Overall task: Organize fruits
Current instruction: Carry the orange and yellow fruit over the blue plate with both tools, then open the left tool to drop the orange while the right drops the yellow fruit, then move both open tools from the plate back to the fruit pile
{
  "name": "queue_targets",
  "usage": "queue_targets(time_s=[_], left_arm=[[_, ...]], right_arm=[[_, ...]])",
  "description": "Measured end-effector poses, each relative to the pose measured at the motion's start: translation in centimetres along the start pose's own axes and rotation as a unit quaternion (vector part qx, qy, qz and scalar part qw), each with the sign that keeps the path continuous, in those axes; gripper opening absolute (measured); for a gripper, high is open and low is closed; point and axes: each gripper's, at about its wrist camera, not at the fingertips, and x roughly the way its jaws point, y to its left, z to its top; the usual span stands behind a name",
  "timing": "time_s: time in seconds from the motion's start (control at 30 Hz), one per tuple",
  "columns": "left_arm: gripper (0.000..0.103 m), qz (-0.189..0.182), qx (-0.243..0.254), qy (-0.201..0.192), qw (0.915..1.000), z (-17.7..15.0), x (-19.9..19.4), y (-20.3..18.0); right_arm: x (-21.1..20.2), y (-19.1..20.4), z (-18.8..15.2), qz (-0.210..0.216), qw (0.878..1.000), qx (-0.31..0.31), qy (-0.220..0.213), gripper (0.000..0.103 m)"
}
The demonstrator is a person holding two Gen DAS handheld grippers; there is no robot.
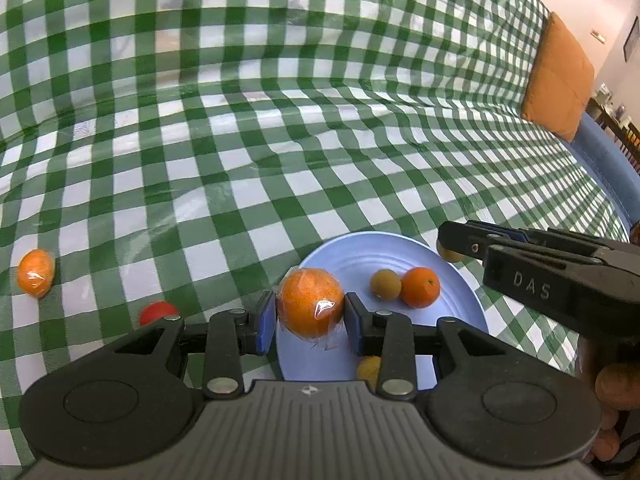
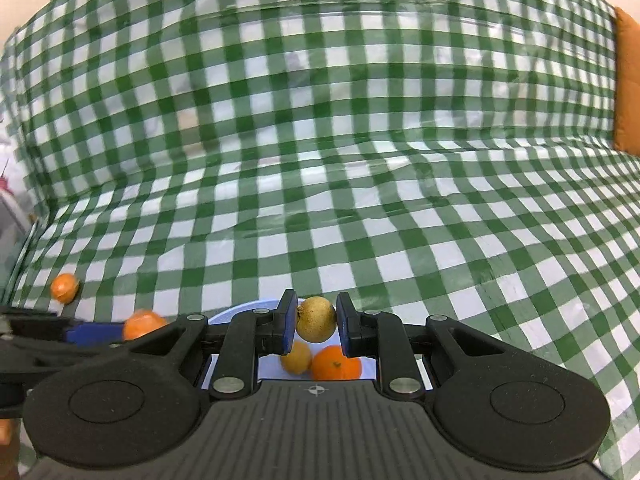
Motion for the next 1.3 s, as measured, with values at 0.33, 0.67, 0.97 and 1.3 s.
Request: queue_targets(time_s=[0.33, 0.67, 0.97, 1.3], left_arm=[[0.040, -0.005, 0.022, 0.010, 0.9997, 0.0, 1.1, -1.4], [0.054, -0.015, 0.016, 0.009, 0.9997, 0.2, 1.3, -1.4], [0.054, -0.007, 0.010, 0.007, 0.9999, 0.1, 1.0, -1.0], [0.054, 0.000, 0.005, 0.005, 1.0000, 0.0, 0.7, -0.6]], right_arm=[[0.1, -0.7, -0.4, 0.004, 1.000, -0.022, 0.022, 0.022], [0.4, -0.9, -0.6, -0.013, 0.999, -0.034, 0.031, 0.052], [0.7, -0.8, -0.4, -0.019, 0.999, -0.032, 0.029, 0.052], [1.0, -0.3, -0.2, -0.016, 0.999, -0.034, 0.028, 0.053]])
